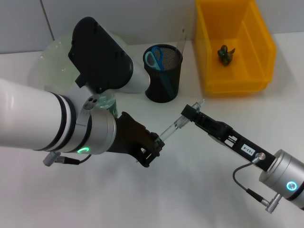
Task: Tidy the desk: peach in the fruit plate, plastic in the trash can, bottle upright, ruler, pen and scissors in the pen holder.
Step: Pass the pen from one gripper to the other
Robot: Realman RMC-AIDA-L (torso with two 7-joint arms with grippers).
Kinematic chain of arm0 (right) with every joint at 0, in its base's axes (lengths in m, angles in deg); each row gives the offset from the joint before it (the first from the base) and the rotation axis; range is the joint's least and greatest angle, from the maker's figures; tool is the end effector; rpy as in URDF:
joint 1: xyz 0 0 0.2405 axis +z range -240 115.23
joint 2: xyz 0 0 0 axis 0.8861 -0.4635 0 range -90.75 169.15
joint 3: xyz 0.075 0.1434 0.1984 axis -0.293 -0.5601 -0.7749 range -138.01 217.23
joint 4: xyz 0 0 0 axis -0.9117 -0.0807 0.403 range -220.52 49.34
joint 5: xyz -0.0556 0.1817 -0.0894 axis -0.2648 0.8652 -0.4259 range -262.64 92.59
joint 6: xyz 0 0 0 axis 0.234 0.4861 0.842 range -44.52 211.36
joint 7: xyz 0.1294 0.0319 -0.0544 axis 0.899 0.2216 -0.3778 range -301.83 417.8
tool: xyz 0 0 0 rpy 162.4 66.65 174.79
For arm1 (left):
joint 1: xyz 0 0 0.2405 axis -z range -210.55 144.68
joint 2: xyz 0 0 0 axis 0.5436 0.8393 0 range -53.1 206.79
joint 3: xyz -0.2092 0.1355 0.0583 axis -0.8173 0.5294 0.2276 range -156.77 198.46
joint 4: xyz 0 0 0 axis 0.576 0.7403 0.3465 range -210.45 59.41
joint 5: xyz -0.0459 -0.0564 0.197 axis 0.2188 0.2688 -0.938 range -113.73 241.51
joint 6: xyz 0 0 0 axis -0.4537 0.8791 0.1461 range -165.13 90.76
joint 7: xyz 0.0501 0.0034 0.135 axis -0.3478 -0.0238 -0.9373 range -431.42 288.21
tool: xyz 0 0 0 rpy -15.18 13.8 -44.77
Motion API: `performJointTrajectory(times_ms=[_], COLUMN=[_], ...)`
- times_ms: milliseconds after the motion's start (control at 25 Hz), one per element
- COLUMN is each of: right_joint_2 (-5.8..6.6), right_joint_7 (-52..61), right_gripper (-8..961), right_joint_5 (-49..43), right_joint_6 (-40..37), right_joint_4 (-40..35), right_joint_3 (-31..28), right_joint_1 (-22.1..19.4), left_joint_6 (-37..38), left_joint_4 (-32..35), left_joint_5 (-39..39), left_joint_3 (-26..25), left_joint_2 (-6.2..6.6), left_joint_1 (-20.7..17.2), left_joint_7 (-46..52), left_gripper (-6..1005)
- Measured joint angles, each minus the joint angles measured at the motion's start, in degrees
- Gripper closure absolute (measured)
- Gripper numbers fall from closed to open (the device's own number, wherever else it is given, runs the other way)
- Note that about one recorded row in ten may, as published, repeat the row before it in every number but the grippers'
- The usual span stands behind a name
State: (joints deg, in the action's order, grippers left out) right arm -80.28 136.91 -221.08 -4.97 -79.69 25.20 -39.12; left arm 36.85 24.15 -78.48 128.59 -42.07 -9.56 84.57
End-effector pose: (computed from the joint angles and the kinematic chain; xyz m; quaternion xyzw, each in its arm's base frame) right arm 0.2725 0.2563 -0.0688 -0.6710 0.5161 0.5245 0.0913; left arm -0.0976 0.2885 -0.0563 -0.9678 -0.1776 0.0646 0.1662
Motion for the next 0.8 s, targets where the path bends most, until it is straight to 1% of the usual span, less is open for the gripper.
performJointTrajectory(times_ms=[200,360,400,800], right_joint_2=[0.03,0.05,0.05,0.06], right_joint_7=[-0.03,-0.09,-0.12,-2.62], right_gripper=[646,724,743,814], right_joint_5=[0.0,0.0,0.0,-0.01], right_joint_6=[-0.01,0.12,0.18,-1.12], right_joint_4=[0.0,-0.01,-0.01,0.02], right_joint_3=[-0.01,-0.14,-0.12,-0.2], right_joint_1=[-0.01,0.04,0.11,-0.12], left_joint_6=[0.04,0.05,0.01,-0.54], left_joint_4=[0.0,0.0,-0.04,-1.42], left_joint_5=[0.04,0.18,1.22,3.31], left_joint_3=[-0.06,-0.07,-0.25,-0.75], left_joint_2=[0.0,0.0,0.01,-0.08], left_joint_1=[-0.03,0.0,-0.02,-0.12], left_joint_7=[-0.01,-0.18,-1.02,-1.68], left_gripper=[859,859,859,859])
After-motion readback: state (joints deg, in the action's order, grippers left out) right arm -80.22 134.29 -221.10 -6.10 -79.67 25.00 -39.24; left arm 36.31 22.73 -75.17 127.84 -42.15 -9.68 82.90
